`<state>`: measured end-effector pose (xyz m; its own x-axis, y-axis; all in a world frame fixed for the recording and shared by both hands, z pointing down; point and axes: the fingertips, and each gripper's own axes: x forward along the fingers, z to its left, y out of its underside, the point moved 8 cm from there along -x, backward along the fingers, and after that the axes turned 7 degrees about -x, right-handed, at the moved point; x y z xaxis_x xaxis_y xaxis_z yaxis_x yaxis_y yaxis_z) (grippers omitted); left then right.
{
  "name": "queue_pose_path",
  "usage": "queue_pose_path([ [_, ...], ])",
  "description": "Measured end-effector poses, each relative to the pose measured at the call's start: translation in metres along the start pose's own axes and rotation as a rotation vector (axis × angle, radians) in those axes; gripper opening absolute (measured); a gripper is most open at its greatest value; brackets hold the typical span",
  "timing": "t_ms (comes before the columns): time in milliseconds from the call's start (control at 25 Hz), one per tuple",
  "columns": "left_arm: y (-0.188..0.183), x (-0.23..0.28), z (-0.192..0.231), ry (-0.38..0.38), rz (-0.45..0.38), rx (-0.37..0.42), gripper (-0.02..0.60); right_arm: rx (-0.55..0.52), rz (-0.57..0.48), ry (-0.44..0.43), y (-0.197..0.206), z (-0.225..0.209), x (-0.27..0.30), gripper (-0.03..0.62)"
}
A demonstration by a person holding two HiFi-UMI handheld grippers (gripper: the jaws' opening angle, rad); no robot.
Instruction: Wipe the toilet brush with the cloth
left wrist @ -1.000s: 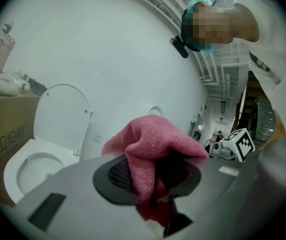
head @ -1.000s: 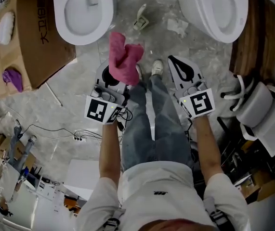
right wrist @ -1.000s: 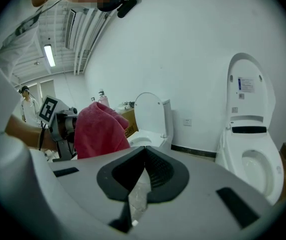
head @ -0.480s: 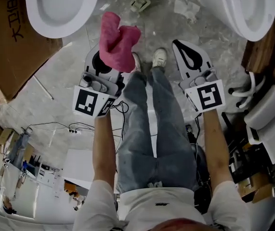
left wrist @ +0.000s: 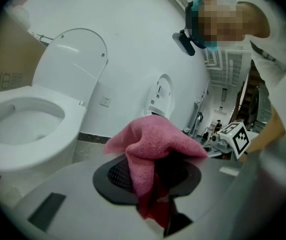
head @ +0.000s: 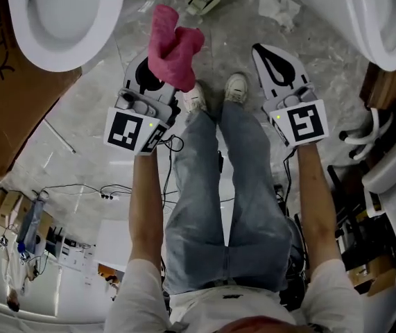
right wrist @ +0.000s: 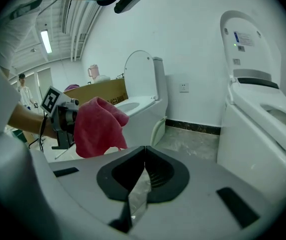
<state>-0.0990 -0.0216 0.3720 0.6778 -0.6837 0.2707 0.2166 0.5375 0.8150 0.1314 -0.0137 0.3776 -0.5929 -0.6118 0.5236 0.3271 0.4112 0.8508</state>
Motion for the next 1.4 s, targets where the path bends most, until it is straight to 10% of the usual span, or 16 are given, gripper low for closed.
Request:
queue_pose_path([
  [880,0.163,0.087,0.14,0.088,-0.019,0.09,0.146,-0.218,-0.025,-0.102,0.17,-0.036,0.195,0.049],
  [1400,0.198,0.138,0.173,0.152,-0.072,0.123,0.175,-0.43,0.009,-0.236,0.21,-0.032,0.278,0.118],
])
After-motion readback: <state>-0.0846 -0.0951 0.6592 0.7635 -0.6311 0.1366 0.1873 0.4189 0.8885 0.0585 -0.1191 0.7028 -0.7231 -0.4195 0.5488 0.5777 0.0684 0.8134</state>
